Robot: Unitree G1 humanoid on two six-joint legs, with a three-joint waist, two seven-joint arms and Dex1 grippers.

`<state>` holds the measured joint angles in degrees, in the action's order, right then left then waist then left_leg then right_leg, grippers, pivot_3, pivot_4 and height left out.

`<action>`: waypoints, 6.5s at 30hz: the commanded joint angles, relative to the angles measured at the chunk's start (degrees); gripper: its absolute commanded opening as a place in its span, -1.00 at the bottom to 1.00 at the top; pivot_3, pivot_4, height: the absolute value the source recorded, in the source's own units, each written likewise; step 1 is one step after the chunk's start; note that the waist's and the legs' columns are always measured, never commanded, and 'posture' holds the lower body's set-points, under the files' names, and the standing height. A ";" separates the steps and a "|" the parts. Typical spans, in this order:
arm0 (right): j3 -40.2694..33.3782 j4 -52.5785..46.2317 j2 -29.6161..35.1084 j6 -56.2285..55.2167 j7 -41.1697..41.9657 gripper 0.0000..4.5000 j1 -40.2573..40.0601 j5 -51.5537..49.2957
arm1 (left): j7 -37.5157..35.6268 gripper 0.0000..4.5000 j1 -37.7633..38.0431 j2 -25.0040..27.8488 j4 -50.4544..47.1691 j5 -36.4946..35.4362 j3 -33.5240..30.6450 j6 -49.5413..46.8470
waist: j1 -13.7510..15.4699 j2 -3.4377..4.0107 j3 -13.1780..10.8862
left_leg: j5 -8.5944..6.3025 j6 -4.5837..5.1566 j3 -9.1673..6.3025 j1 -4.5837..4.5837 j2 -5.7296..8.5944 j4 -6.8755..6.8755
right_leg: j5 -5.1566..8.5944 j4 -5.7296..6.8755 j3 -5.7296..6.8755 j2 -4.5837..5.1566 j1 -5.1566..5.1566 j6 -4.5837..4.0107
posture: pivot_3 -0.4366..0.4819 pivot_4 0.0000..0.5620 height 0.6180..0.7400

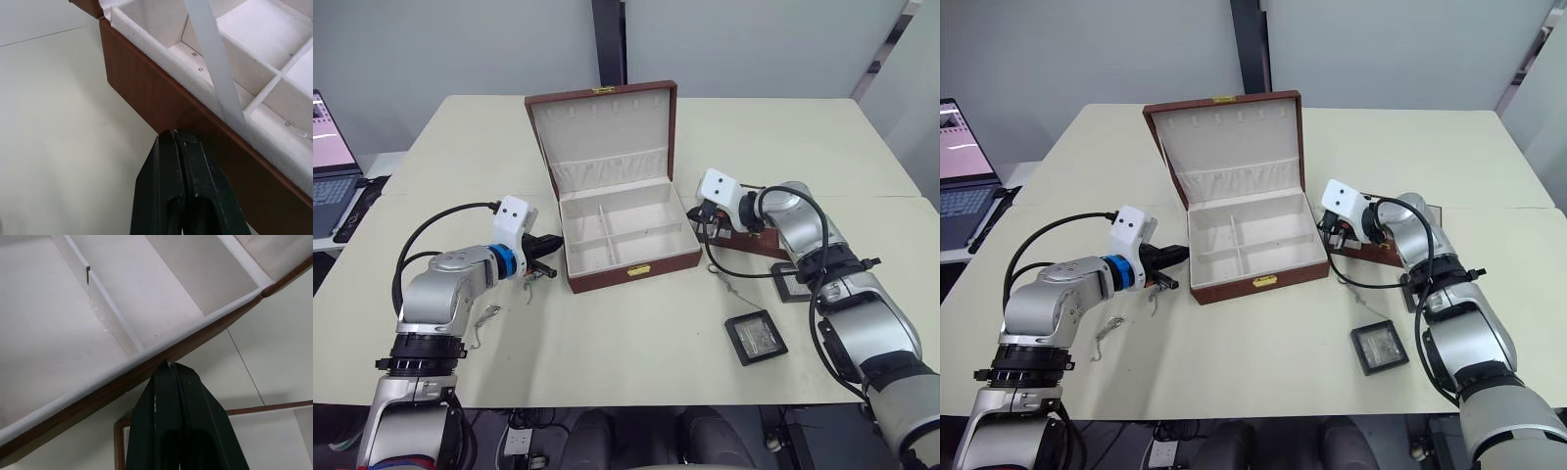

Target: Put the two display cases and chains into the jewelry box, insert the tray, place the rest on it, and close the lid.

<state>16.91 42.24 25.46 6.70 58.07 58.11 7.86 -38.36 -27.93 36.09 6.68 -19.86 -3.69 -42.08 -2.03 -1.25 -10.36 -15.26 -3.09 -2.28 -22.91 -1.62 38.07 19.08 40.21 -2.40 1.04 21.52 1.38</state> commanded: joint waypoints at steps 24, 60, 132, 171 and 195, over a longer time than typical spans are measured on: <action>-1.17 -21.94 2.35 11.26 5.80 -0.99 -9.08 -3.44 | -6.86 -1.00 -8.88 -3.77 8.15 4.51 4.31 3.79 | 0.35 0.00 0.00 | -0.03 0.07 -0.09 0.01 0.07 0.05 | 0.00 -0.01 0.07 0.00 -0.09 0.00 | -0.05 -0.47 1.00; -1.55 -21.45 1.14 12.08 5.05 -0.99 -8.36 -4.24 | -6.45 -1.00 -11.41 -4.73 13.64 7.01 1.27 7.90 | 0.29 0.00 0.00 | -0.03 0.08 -0.10 0.02 0.06 0.06 | 0.00 0.02 0.07 0.00 -0.08 0.00 | -0.05 -0.47 1.00; -37.51 -27.13 43.76 -1.74 19.51 0.12 -57.27 -19.70 | -19.95 1.00 54.70 13.38 -1.65 -4.54 -43.07 19.66 | 0.29 0.00 -0.04 | -0.08 0.14 -0.01 0.26 -0.02 -0.17 | 0.02 -0.24 -0.07 0.06 -0.36 0.00 | -0.05 -0.47 1.00; -10.43 -54.94 24.19 26.38 22.04 1.00 -14.81 -37.94 | -17.54 1.00 58.76 9.25 -23.22 -8.76 -42.88 11.96 | 0.25 0.06 -0.07 | -0.08 0.13 -0.22 0.13 -0.07 -0.14 | 0.01 -0.25 -0.06 0.04 -0.27 0.00 | -0.05 -0.47 1.00; -6.25 -55.65 18.09 25.49 21.76 1.00 -13.46 -36.71 | -10.38 0.48 41.22 9.58 -15.59 -3.19 -23.81 12.61 | 0.25 -0.03 -0.03 | -0.08 0.13 -0.37 0.07 -0.03 -0.11 | 0.01 -0.24 0.08 0.05 -0.25 -0.01 | -0.05 -0.47 1.00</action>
<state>11.88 -11.59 43.59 32.94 79.89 44.25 -28.29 -49.29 13.92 45.21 -9.33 -23.92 -28.06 -30.52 -1.78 -1.28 -10.39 -15.34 -2.96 -2.65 -22.84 -1.65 37.95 19.09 39.98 -2.32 1.09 21.28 1.37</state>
